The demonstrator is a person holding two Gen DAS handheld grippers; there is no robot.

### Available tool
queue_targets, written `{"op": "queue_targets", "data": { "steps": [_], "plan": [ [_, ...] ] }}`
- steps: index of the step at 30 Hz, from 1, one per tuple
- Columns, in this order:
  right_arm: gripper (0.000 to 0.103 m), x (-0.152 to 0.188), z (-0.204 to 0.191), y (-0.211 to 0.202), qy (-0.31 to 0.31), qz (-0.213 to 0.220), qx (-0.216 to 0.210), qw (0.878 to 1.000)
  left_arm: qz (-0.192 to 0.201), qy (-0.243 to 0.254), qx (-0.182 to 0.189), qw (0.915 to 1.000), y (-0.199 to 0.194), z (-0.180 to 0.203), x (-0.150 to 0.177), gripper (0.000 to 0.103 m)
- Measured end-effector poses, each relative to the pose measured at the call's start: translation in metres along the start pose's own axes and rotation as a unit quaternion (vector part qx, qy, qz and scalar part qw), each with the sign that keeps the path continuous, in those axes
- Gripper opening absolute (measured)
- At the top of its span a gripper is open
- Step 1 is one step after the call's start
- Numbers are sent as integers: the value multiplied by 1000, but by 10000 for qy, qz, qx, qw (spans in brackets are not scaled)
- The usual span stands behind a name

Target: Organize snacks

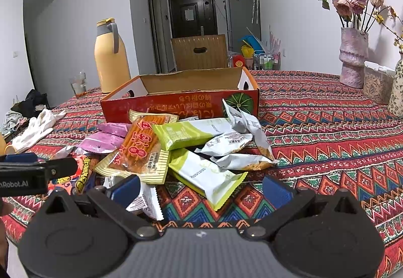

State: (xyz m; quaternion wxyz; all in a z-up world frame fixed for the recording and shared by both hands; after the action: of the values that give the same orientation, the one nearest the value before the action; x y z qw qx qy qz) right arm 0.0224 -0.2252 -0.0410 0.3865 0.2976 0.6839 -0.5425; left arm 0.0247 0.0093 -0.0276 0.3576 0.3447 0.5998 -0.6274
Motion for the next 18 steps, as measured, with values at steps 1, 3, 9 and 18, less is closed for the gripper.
{"op": "queue_targets", "data": {
  "steps": [1, 3, 9, 18],
  "plan": [
    [103, 0, 0, 0, 1, -1, 0, 10000, 1, 4, -9, 10000, 0, 0, 0, 103],
    [103, 0, 0, 0, 1, 1, 2, 10000, 4, 1, 5, 10000, 0, 0, 1, 103],
    [103, 0, 0, 0, 1, -4, 4, 10000, -7, 0, 2, 10000, -1, 1, 2, 103],
    [103, 0, 0, -1, 0, -3, 6, 10000, -5, 5, 3, 10000, -1, 2, 3, 103]
  ]
}}
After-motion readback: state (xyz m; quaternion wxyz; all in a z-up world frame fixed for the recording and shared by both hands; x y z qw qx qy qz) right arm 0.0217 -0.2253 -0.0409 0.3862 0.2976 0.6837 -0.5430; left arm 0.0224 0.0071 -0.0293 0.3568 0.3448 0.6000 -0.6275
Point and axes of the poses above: each gripper's, at about its wrist camera, not at the fingertips, and y roughly the way its jaws point, z to its right, x to its underside, the point moved 3 cm from there along y, roughly the way its jaws point
